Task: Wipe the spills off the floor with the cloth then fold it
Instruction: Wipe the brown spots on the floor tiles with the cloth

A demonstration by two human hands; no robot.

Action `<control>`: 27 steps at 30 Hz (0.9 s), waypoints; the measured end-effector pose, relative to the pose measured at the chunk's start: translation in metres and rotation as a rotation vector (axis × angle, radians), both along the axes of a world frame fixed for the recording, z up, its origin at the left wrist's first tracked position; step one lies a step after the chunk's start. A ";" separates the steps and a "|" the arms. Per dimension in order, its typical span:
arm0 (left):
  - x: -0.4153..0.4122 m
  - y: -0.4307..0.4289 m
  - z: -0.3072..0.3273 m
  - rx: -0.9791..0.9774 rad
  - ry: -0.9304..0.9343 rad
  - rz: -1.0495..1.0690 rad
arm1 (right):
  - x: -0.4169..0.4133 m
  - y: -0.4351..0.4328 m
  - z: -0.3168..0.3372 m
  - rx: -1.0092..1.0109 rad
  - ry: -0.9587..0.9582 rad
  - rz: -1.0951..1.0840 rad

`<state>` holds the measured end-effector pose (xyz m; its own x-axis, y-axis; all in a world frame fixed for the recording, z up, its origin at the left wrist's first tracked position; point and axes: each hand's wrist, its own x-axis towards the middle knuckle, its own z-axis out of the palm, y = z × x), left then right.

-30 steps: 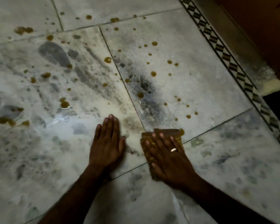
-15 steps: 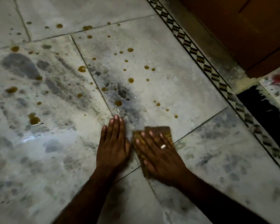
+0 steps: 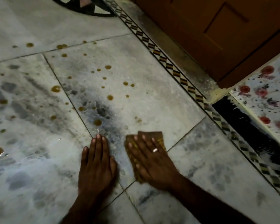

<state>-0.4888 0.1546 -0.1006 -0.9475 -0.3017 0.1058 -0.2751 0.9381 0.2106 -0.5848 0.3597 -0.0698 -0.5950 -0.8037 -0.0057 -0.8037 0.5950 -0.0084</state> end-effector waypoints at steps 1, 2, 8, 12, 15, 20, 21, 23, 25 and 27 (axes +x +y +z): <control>0.000 0.001 0.000 0.000 -0.001 0.005 | 0.004 0.016 0.000 0.006 0.006 0.030; 0.000 0.000 0.000 0.003 0.002 0.010 | 0.000 0.031 0.000 0.003 0.022 0.023; -0.007 0.002 0.001 0.027 0.004 0.039 | -0.086 0.017 -0.006 -0.060 -0.009 -0.442; -0.035 0.001 0.003 0.024 0.018 0.009 | -0.091 -0.051 -0.009 -0.058 0.032 -0.224; -0.060 -0.001 0.005 0.023 0.046 -0.064 | -0.058 -0.051 -0.008 -0.049 0.063 -0.080; -0.087 0.008 0.008 0.044 0.056 -0.194 | -0.057 0.017 -0.005 -0.067 0.082 -0.126; -0.088 0.010 0.007 0.051 0.054 -0.205 | -0.069 0.021 -0.006 -0.076 0.070 -0.197; -0.089 0.010 0.004 0.060 0.053 -0.214 | -0.096 0.016 -0.009 -0.068 0.031 -0.329; -0.090 0.010 0.002 0.069 0.062 -0.207 | -0.122 -0.005 -0.010 -0.043 0.000 -0.383; -0.089 0.010 0.003 0.072 0.072 -0.206 | -0.136 -0.028 -0.012 -0.018 0.004 -0.360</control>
<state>-0.5782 0.1649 -0.0980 -0.9807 -0.1117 0.1605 -0.0611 0.9547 0.2912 -0.7208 0.3315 -0.0823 -0.8398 -0.5428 0.0095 -0.5429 0.8396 -0.0185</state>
